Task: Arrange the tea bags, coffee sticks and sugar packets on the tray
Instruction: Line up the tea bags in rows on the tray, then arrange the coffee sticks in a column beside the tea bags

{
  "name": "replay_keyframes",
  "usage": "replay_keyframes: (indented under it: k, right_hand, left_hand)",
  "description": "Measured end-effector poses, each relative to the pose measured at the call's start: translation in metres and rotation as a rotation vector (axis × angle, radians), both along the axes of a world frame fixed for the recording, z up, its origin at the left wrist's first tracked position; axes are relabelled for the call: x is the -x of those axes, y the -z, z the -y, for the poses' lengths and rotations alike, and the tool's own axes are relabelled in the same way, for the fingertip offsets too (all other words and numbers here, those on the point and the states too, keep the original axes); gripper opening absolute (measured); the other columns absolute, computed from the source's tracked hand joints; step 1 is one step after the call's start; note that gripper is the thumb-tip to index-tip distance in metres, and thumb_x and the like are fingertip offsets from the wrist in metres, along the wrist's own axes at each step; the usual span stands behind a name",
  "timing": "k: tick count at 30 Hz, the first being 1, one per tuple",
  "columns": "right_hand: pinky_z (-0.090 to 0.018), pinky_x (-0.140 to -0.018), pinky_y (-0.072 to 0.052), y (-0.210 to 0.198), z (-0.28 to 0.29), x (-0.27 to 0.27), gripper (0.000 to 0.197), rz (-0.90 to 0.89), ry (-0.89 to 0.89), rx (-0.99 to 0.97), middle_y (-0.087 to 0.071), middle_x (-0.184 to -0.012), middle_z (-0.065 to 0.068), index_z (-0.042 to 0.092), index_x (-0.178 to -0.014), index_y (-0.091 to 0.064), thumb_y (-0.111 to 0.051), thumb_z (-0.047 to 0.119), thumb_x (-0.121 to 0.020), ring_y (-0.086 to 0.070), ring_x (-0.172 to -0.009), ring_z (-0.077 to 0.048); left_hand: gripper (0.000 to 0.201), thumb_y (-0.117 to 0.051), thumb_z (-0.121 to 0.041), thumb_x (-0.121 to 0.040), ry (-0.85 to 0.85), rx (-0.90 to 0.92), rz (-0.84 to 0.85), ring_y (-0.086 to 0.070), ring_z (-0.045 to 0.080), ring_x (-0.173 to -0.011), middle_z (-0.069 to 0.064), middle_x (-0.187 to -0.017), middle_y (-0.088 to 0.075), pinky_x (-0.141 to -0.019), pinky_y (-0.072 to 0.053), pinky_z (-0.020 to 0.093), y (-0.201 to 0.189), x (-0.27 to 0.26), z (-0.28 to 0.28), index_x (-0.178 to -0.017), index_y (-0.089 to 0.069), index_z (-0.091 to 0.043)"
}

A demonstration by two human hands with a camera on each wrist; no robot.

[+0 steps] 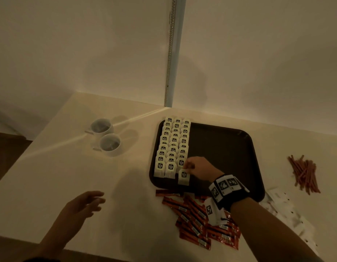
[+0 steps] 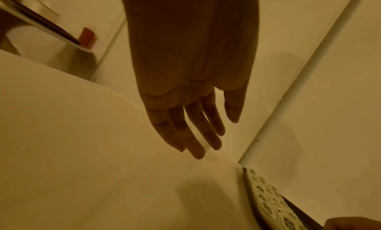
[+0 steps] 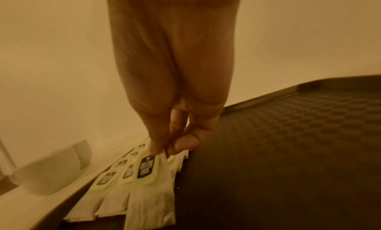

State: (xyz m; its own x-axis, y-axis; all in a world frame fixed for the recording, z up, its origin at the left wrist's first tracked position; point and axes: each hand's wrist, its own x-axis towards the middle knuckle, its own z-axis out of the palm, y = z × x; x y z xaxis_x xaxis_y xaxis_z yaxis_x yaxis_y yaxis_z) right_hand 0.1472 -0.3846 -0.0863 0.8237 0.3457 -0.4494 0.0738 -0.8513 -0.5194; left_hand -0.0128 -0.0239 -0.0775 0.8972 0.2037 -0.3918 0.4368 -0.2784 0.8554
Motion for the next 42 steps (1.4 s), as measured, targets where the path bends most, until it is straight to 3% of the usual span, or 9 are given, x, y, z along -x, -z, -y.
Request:
replay_keyframes:
  k: [5, 12, 17, 22, 28, 32, 35, 38, 42]
  right_hand:
    - [-0.007, -0.063, -0.039, 0.013, -0.006, -0.007, 0.014, 0.08, 0.112, -0.051, -0.065, -0.106, -0.009, 0.004, -0.102, -0.064, -0.061, 0.008, -0.088, -0.053, -0.088, -0.008]
    - [-0.024, -0.08, -0.048, 0.024, -0.01, -0.012, 0.01, 0.099, 0.17, -0.069, -0.066, -0.103, -0.01, 0.005, -0.097, -0.064, -0.061, 0.007, -0.088, -0.061, -0.096, -0.02]
    - [-0.019, -0.074, -0.046, 0.012, -0.002, -0.002, 0.019, 0.16, 0.234, -0.134, -0.062, -0.098, -0.004, 0.009, -0.098, -0.06, -0.066, 0.022, -0.086, -0.058, -0.088, -0.015]
    - [-0.018, -0.077, -0.046, -0.013, 0.024, 0.05, 0.016, 0.166, 0.057, -0.061, -0.056, -0.1, 0.005, 0.02, -0.101, -0.06, -0.059, 0.031, -0.09, -0.054, -0.09, -0.007]
    - [-0.028, -0.101, -0.036, -0.004, 0.042, 0.134, 0.066, 0.016, -0.038, 0.183, -0.04, -0.129, 0.006, 0.027, -0.134, -0.04, -0.055, 0.063, -0.08, -0.039, -0.117, -0.011]
    - [-0.04, -0.115, -0.004, 0.013, 0.018, 0.156, 0.111, 0.075, -0.09, 0.28, -0.011, -0.155, -0.002, 0.022, -0.15, -0.005, -0.056, 0.077, -0.068, -0.011, -0.142, -0.024]
    - [-0.041, -0.114, 0.003, 0.031, 0.01, 0.157, 0.118, 0.113, -0.176, 0.369, 0.001, -0.158, -0.007, 0.02, -0.15, 0.01, -0.052, 0.079, -0.069, -0.002, -0.145, -0.029]
    - [-0.044, -0.116, -0.004, 0.037, 0.009, 0.154, 0.098, 0.161, -0.234, 0.396, -0.01, -0.157, -0.01, 0.018, -0.15, 0.004, -0.039, 0.073, -0.081, -0.012, -0.143, -0.03]
    - [-0.04, -0.09, -0.05, 0.039, 0.008, 0.151, 0.068, 0.193, -0.166, 0.385, -0.06, -0.119, -0.003, 0.015, -0.137, -0.037, -0.03, 0.06, -0.087, -0.062, -0.106, -0.021]
  left_hand:
    - [0.018, -0.052, -0.005, -0.095, -0.094, 0.022, -0.085, -0.066, 0.031, -0.087, 0.001, -0.085, -0.075, -0.074, -0.046, 0.036, 0.012, 0.027, -0.016, -0.099, -0.067, -0.014]
    - [0.018, -0.051, -0.007, -0.095, -0.123, 0.028, -0.135, -0.065, 0.031, -0.089, 0.008, -0.095, -0.073, -0.075, -0.045, 0.034, 0.013, 0.039, -0.02, -0.102, -0.066, -0.012]
    - [0.018, -0.05, -0.006, -0.096, -0.097, 0.0, -0.127, -0.065, 0.031, -0.088, 0.006, -0.093, -0.073, -0.073, -0.045, 0.033, 0.011, 0.042, -0.017, -0.1, -0.066, -0.013]
    - [0.018, -0.052, -0.007, -0.095, -0.068, -0.014, -0.175, -0.065, 0.03, -0.089, 0.008, -0.095, -0.073, -0.075, -0.045, 0.034, 0.023, 0.049, -0.023, -0.101, -0.066, -0.015]
    - [0.017, -0.05, -0.005, -0.096, -0.063, -0.002, -0.223, -0.064, 0.034, -0.088, 0.01, -0.095, -0.072, -0.074, -0.044, 0.036, 0.036, 0.06, -0.021, -0.102, -0.065, -0.011]
    - [0.018, -0.05, -0.006, -0.096, -0.048, 0.005, -0.256, -0.064, 0.033, -0.088, 0.012, -0.097, -0.072, -0.077, -0.042, 0.037, 0.041, 0.059, -0.013, -0.098, -0.066, -0.015]
    - [0.019, -0.05, -0.005, -0.096, -0.026, 0.007, -0.257, -0.064, 0.033, -0.089, 0.011, -0.096, -0.071, -0.078, -0.043, 0.038, 0.037, 0.059, -0.011, -0.097, -0.066, -0.014]
    - [0.019, -0.05, -0.004, -0.095, -0.023, 0.002, -0.236, -0.064, 0.031, -0.088, 0.008, -0.093, -0.071, -0.077, -0.044, 0.038, 0.03, 0.063, -0.009, -0.096, -0.067, -0.014]
    - [0.02, -0.05, 0.0, -0.094, -0.022, -0.019, -0.211, -0.066, 0.032, -0.085, 0.012, -0.093, -0.072, -0.067, -0.053, 0.033, 0.03, 0.069, -0.013, -0.097, -0.067, -0.01]
